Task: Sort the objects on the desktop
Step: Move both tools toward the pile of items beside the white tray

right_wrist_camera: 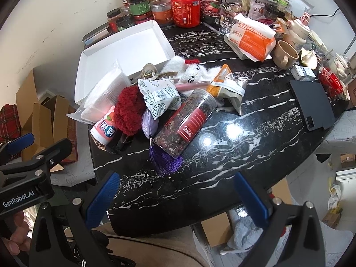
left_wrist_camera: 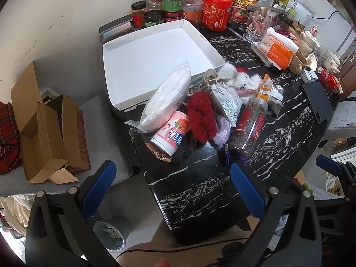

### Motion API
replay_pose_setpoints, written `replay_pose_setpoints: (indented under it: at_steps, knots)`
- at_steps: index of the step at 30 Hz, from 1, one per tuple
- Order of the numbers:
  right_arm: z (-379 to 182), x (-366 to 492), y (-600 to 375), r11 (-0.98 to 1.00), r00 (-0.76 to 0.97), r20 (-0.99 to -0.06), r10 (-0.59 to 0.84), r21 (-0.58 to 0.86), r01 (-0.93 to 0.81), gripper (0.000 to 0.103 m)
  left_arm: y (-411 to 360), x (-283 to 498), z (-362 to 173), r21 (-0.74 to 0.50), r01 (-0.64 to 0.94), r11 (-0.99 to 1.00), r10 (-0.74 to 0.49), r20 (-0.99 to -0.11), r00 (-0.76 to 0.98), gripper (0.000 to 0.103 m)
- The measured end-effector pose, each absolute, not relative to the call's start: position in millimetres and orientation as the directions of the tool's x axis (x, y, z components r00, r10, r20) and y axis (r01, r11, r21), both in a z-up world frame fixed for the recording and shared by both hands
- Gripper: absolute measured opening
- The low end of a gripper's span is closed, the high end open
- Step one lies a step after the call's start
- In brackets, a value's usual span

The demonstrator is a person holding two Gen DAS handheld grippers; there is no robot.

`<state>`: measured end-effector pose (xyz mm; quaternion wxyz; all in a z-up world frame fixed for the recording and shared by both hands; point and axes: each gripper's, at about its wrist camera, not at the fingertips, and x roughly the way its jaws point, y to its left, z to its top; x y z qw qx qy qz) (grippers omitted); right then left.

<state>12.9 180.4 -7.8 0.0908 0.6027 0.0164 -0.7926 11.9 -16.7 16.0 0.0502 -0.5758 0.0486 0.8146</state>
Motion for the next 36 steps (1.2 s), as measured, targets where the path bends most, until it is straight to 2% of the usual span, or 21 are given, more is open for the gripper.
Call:
replay_pose_setpoints:
  at_steps: [16,36]
  knots:
    - [-14,20,187,-0.988,-0.245,-0.963,-0.114,0.086,0.125,0.103,-16,17,13,0.044,-0.151,-0.988,0.008,-0.945,-0.328,0.103]
    - [-47,17,189,-0.991,-0.214,-0.968,-0.132,0.124,0.05,0.103,-22,2,-17,0.023,-0.162,-0.987,0.028,-0.951,-0.306,0.103]
